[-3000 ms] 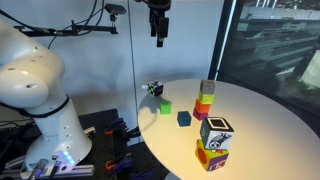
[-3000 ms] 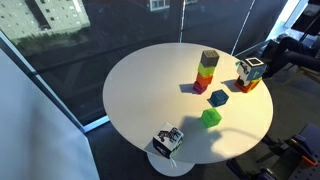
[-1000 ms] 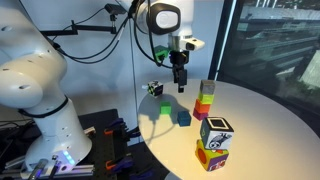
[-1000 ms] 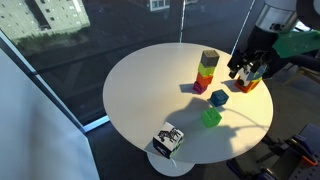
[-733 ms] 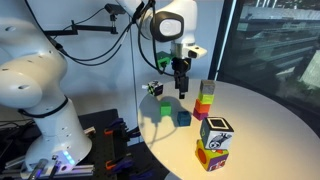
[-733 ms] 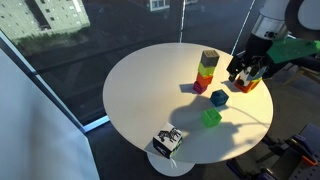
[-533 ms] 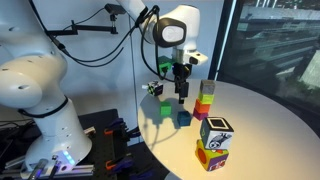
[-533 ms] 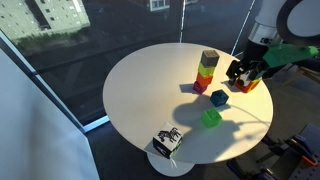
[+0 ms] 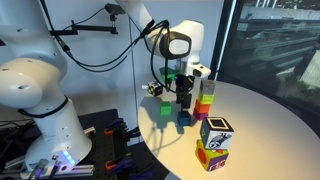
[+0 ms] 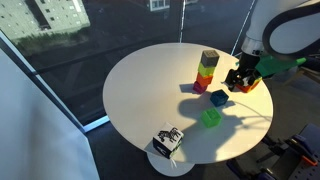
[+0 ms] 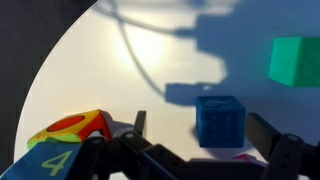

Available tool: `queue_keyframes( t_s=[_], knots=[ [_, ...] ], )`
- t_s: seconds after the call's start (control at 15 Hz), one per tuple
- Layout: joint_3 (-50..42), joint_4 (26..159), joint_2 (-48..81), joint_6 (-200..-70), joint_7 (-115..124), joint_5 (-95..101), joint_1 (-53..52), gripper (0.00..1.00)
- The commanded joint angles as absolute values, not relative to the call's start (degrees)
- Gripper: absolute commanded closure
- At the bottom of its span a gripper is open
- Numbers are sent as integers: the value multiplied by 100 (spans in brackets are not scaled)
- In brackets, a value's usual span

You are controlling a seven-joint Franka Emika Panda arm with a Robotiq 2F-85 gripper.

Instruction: Pick up the blue block and place it on top of the green block

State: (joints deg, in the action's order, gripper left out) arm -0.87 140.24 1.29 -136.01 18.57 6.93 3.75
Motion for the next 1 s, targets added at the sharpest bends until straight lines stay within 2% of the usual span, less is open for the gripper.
queue_keyframes(
  t_s=[0.0, 0.93],
  knots=[
    [-200, 13818, 346, -13554, 2121, 964, 315, 0],
    [-195, 13867, 515, -13955, 2086, 848, 227, 0]
  ],
)
